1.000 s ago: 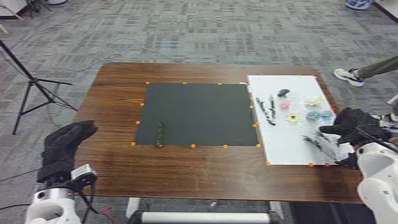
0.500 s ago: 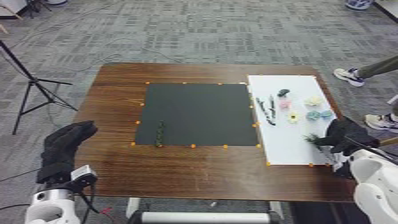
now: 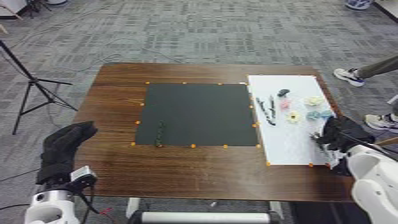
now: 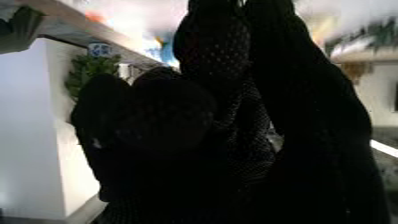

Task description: Arrange flowers

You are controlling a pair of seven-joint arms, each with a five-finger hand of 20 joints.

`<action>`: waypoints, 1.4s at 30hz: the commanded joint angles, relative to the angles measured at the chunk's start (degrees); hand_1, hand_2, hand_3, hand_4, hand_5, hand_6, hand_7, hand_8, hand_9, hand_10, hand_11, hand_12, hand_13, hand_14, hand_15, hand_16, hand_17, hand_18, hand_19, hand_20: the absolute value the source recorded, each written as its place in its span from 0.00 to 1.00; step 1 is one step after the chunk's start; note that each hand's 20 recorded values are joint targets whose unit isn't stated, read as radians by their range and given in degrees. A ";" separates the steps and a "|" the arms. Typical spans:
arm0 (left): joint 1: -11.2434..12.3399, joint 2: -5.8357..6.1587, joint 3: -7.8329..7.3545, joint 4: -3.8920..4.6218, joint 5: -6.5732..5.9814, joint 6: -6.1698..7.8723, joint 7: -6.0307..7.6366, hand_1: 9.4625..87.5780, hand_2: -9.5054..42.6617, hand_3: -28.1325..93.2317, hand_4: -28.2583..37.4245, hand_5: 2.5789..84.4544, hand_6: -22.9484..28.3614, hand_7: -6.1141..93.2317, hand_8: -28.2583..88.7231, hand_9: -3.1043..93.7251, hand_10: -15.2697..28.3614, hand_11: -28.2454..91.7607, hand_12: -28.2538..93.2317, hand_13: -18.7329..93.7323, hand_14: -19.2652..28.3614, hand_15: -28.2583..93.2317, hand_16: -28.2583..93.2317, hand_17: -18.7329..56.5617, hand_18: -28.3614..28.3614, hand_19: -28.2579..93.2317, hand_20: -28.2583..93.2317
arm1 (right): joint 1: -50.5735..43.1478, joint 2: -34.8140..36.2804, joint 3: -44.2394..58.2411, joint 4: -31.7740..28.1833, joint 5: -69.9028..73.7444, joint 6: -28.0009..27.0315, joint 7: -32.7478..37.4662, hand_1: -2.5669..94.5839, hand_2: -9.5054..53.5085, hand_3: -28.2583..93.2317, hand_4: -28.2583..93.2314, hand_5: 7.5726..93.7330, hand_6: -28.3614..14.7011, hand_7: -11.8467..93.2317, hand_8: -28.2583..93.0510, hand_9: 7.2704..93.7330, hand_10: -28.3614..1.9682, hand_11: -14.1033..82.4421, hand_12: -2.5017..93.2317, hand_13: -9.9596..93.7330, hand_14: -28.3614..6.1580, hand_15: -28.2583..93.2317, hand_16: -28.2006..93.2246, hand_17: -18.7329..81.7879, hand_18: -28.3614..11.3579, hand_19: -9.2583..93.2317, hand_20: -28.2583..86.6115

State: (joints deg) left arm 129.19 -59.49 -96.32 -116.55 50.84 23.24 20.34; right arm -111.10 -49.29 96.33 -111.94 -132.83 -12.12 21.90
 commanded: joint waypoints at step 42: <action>-1.32 1.39 0.24 -0.05 0.06 -2.95 -3.21 0.33 0.27 0.83 0.24 0.69 0.50 0.27 0.20 0.63 0.67 0.43 0.35 0.58 0.76 0.44 0.22 0.42 0.69 0.33 0.43 | 34.28 -30.51 -40.05 13.84 4.12 1.63 3.28 0.64 0.00 0.71 0.11 0.87 0.60 0.40 0.35 1.00 0.62 0.53 0.22 1.00 0.80 0.75 0.44 0.87 0.39 1.00 0.74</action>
State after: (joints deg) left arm 128.54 -57.87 -97.01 -117.01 50.88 21.36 17.54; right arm -77.51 -76.09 56.90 -102.82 -125.25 -11.88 24.35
